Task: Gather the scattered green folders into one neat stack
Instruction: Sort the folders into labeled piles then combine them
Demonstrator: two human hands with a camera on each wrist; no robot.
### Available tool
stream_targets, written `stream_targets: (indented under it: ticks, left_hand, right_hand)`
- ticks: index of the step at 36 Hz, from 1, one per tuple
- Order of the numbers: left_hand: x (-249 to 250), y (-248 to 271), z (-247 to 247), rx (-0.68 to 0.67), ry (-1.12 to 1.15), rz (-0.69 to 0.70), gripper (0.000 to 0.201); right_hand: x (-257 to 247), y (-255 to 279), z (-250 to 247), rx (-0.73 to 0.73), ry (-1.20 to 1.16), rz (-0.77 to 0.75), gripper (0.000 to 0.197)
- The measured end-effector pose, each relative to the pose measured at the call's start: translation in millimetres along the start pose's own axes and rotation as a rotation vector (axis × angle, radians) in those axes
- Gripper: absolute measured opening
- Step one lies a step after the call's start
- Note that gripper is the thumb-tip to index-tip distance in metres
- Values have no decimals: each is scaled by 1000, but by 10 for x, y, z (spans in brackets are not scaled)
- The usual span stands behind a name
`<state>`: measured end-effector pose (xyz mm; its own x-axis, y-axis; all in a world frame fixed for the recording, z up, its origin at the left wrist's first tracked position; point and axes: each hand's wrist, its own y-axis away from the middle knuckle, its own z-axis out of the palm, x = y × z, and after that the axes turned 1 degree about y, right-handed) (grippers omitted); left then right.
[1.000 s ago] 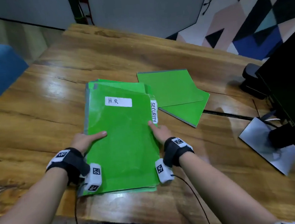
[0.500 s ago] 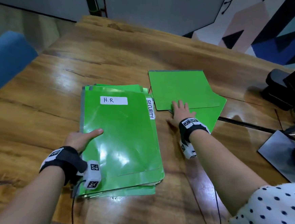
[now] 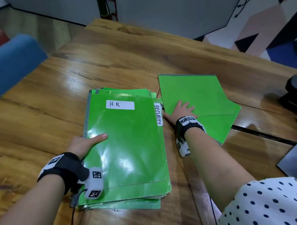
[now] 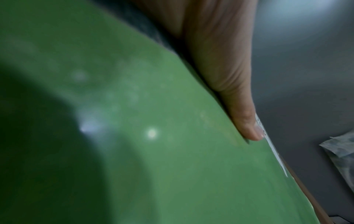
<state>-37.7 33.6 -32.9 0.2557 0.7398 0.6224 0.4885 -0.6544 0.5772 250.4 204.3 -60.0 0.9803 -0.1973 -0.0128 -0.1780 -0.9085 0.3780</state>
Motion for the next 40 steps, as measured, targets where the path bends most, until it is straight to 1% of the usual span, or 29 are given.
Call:
stream_targets:
  ticks: [3,7,10,11,13,14,16,19,20,21,23,25,27,30,33,35,37,40]
  left_hand:
    - [14,19,-4,3,-3,-12,99]
    - [29,37,-7,6,-7,-12,102]
    - [35,63,-10,-6,-6,-17,101]
    - [40,71,-14,-11,-2,-16,101]
    - [46,87,-22,-19,0,-15,101]
    - [49,92,-23,-20,-2,-15,100]
    - [60,104,-22,-10,-11,-14,93]
    - [66,120,-15,-19,-9,-20,78]
    - [72,127,-14,-30,-9,-24,71]
    - [79,142,-19,-35,-9,-26,68]
    - [96,175,-28,-32,-8,-37,81]
    - [112,192,-38,-20,3,-45,91]
    - [128,208,-52,-22,14,-62,95]
    - [147,253,-68,-51,12,-81,99]
    - [157,277,-75,-61,8,-79,100]
    - [160,282,-75,-66,3,-77,100]
    - [152,282,-73,-71,-7,-69,99]
    - [144,273,-72,-70,-8,-64,99]
  right_hand:
    - [-6,-5,-36,-17,11,19,96]
    - [45,26,-25,-50,68,-2,66]
    - [124,54,20,19,91,-60,49]
    - [156,93,-9,39,91,-96,41]
    - [232,226,-176,59,108,-134,25]
    - [278,277,-280,94,106,-131,23]
    - [385,378,-503,214,82,-113,23]
    - [531,511,-796,486,-29,-115,27]
    - [573,552,-901,590,-55,-128,27]
    - [607,586,-1011,698,-72,-152,29]
    - [665,673,-1229,866,-93,-218,33]
    - [691,754,-1421,956,-115,-299,40]
    - [693,836,-1620,974,-101,-363,44]
    - [675,909,-1877,947,-46,-422,46]
    - [638,935,-2032,932,-45,-519,38]
    - [592,940,-2044,873,-74,-560,30]
    - [531,940,-2006,804,-111,-546,25]
    - [479,905,-1932,692,-69,-443,37]
